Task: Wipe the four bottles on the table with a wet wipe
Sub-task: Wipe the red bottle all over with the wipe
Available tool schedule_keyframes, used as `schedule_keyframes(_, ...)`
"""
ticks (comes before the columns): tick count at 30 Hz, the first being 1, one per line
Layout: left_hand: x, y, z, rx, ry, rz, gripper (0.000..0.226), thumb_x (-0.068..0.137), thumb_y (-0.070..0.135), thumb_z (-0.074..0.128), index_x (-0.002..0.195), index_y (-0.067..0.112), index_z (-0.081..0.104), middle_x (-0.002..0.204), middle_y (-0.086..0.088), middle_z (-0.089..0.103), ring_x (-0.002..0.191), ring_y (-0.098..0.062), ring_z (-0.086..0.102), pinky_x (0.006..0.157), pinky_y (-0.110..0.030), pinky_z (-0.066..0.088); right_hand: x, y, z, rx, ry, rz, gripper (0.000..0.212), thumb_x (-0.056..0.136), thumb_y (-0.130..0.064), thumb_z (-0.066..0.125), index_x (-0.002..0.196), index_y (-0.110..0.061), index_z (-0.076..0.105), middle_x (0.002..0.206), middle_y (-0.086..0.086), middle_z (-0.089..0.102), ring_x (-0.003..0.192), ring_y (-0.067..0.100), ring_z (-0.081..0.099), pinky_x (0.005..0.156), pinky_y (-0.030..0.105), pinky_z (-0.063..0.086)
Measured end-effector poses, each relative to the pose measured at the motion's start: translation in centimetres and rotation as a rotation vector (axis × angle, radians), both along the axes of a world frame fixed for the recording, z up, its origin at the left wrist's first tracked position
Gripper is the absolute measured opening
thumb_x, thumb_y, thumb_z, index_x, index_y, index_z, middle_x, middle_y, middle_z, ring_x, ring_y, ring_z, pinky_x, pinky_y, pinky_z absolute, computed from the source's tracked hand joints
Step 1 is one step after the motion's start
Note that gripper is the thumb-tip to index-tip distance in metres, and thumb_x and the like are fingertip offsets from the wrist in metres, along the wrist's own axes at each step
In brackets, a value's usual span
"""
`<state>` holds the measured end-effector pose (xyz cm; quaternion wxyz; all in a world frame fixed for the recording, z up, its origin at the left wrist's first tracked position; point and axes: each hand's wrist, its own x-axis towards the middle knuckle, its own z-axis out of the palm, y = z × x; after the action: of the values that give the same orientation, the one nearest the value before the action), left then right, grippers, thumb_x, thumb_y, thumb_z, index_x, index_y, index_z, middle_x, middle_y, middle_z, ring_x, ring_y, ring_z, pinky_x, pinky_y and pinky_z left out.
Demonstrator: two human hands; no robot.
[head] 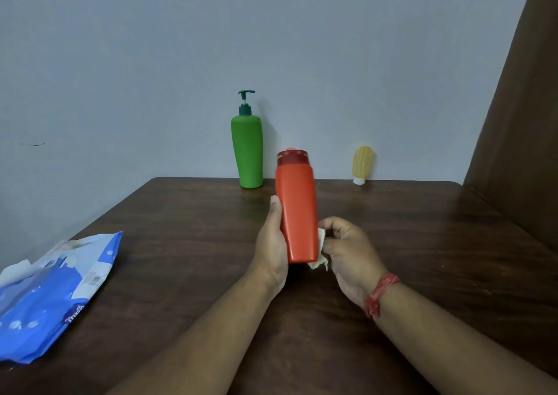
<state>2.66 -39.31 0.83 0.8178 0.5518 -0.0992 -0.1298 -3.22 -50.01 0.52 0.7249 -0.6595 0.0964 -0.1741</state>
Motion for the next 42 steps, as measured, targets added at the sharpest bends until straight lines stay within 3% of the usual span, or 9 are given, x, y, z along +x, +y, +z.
schedule_keyframes(4,-0.2,-0.8,0.0,-0.006,-0.004,0.012,0.058,0.102,0.061,0.031,0.113,0.016,0.066,0.095,-0.009,0.076,0.091,-0.024,0.074,0.084,-0.043,0.058,-0.1,-0.1,0.2,0.0,-0.042,-0.014,0.024,0.09,0.014,0.052,0.088,-0.004,0.067,0.085,0.01,0.073,0.069,0.023,0.069,0.057,0.032,0.055)
schedule_keyframes(9,0.8,0.3,0.3,-0.033,-0.019,0.152,0.052,0.104,0.058,0.031,0.1,0.021,0.067,0.078,0.002,0.077,0.083,-0.016,0.073,0.082,-0.037,0.057,-0.3,-0.2,-0.1,-0.642,-0.004,0.176,0.024,0.087,0.003,0.059,0.086,-0.018,0.07,0.079,0.002,0.072,0.074,0.013,0.069,0.068,0.029,0.056)
schedule_keyframes(11,1.1,0.5,0.4,0.016,-0.057,0.17,0.05,0.104,0.058,0.027,0.096,0.026,0.065,0.085,0.001,0.075,0.087,-0.014,0.072,0.082,-0.034,0.057,0.1,-0.7,0.0,-0.711,-0.013,0.086,0.024,0.091,0.0,0.058,0.083,-0.02,0.07,0.077,0.0,0.071,0.07,0.009,0.067,0.067,0.027,0.055)
schedule_keyframes(14,1.2,0.6,0.4,0.139,-0.158,0.131,0.051,0.102,0.061,0.022,0.102,0.029,0.062,0.096,0.002,0.074,0.086,-0.009,0.072,0.077,-0.028,0.057,0.6,-1.8,0.1,-0.585,-0.063,-0.061,0.026,0.093,-0.002,0.061,0.079,-0.022,0.07,0.079,-0.001,0.07,0.073,0.009,0.064,0.067,0.024,0.051)
schedule_keyframes(18,1.3,0.7,-0.4,0.261,-0.327,0.009,0.049,0.094,0.064,0.03,0.108,0.03,0.062,0.107,0.004,0.073,0.098,-0.009,0.071,0.092,-0.034,0.057,0.8,-2.7,-0.2,-0.417,-0.089,-0.104,0.025,0.094,0.001,0.057,0.081,-0.016,0.069,0.084,0.005,0.071,0.084,0.024,0.068,0.074,0.034,0.056)
schedule_keyframes(25,1.9,1.2,-0.5,0.454,-0.584,-0.089,0.047,0.096,0.052,0.039,0.121,0.021,0.063,0.114,0.001,0.071,0.105,-0.01,0.067,0.093,-0.03,0.055,1.2,-3.1,-1.1,-0.324,-0.095,-0.154,0.026,0.096,-0.005,0.058,0.078,-0.022,0.065,0.088,0.005,0.071,0.089,0.025,0.069,0.085,0.05,0.058)
schedule_keyframes(29,2.2,1.4,-0.6,0.519,-0.622,-0.113,0.047,0.097,0.052,0.041,0.125,0.021,0.063,0.115,0.002,0.07,0.106,-0.011,0.066,0.094,-0.03,0.054,1.5,-3.1,-1.3,-0.327,-0.089,-0.159,0.019,0.097,-0.011,0.058,0.091,-0.025,0.069,0.097,-0.004,0.073,0.096,0.015,0.069,0.089,0.045,0.056)
schedule_keyframes(35,2.0,2.3,-0.8,0.55,-0.608,-0.091,0.046,0.095,0.054,0.04,0.124,0.026,0.063,0.11,0.011,0.07,0.1,0.003,0.065,0.082,-0.011,0.049,1.7,-3.3,-1.5,-0.38,-0.107,-0.14,0.021,0.097,-0.009,0.057,0.087,-0.023,0.069,0.093,-0.002,0.073,0.094,0.017,0.069,0.088,0.048,0.057)
schedule_keyframes(42,1.1,3.0,-1.0,0.589,-0.523,-0.089,0.058,0.088,0.067,0.045,0.131,0.03,0.055,0.123,0.015,0.065,0.114,0.001,0.061,0.1,-0.029,0.05,1.8,-3.6,-1.9,-0.407,-0.085,-0.141,0.024,0.096,-0.009,0.058,0.088,-0.027,0.07,0.093,-0.005,0.073,0.094,0.015,0.068,0.088,0.046,0.056)
